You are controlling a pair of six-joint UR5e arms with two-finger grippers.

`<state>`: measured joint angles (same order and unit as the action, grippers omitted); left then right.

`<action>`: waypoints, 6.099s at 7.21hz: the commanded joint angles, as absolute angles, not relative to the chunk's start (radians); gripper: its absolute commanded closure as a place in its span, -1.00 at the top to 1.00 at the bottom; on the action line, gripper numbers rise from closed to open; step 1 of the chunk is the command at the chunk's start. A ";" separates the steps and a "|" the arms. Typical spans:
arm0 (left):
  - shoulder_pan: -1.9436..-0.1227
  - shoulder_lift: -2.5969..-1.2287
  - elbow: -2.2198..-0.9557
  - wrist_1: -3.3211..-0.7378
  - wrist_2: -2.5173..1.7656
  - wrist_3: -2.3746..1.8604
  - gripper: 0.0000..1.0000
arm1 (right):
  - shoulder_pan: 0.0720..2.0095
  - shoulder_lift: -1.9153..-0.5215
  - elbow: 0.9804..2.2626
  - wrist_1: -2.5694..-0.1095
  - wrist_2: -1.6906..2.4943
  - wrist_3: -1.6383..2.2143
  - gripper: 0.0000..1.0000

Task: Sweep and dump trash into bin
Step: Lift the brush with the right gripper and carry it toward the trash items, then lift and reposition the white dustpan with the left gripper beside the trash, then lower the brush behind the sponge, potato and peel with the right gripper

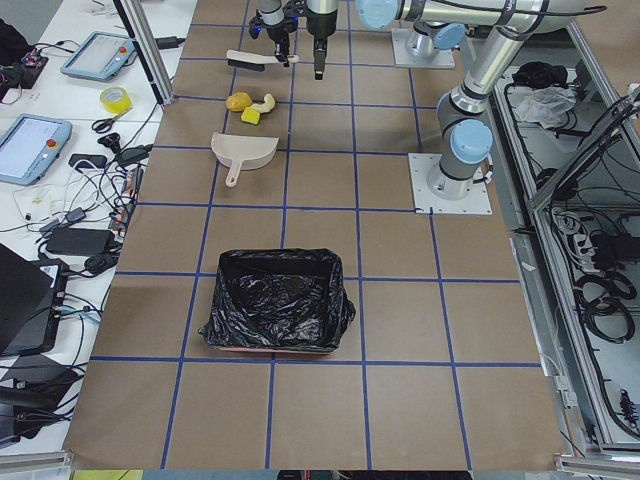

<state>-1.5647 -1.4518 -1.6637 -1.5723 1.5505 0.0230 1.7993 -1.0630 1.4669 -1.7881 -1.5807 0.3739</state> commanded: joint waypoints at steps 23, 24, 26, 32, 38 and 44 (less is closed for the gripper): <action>-1.322 -2.004 -1.361 -1.124 1.585 1.322 0.98 | 1.824 -1.043 1.474 -1.821 -1.505 0.390 -1.00; -1.304 -2.063 -1.294 -1.124 1.583 1.442 0.88 | 1.824 -1.043 1.474 -1.821 -1.503 0.390 -1.00; -1.301 -2.175 -1.230 -1.135 1.580 1.659 0.81 | 1.824 -1.043 1.474 -1.819 -1.503 0.390 -1.00; -1.304 -2.229 -1.249 -1.239 1.586 1.796 0.78 | 1.824 -1.032 1.474 -1.816 -1.434 0.393 -1.00; -1.301 -2.226 -1.276 -1.259 1.569 1.789 0.74 | 1.833 -1.038 1.479 -1.804 -1.437 0.437 -1.00; -1.301 -2.227 -1.290 -1.255 1.566 1.787 0.54 | 1.881 -1.034 1.480 -1.804 -1.434 0.437 -1.00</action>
<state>-1.3017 -2.2291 -1.2827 -1.2532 1.5682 1.7881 1.8695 -1.0373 1.4797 -1.8031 -1.4366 0.4348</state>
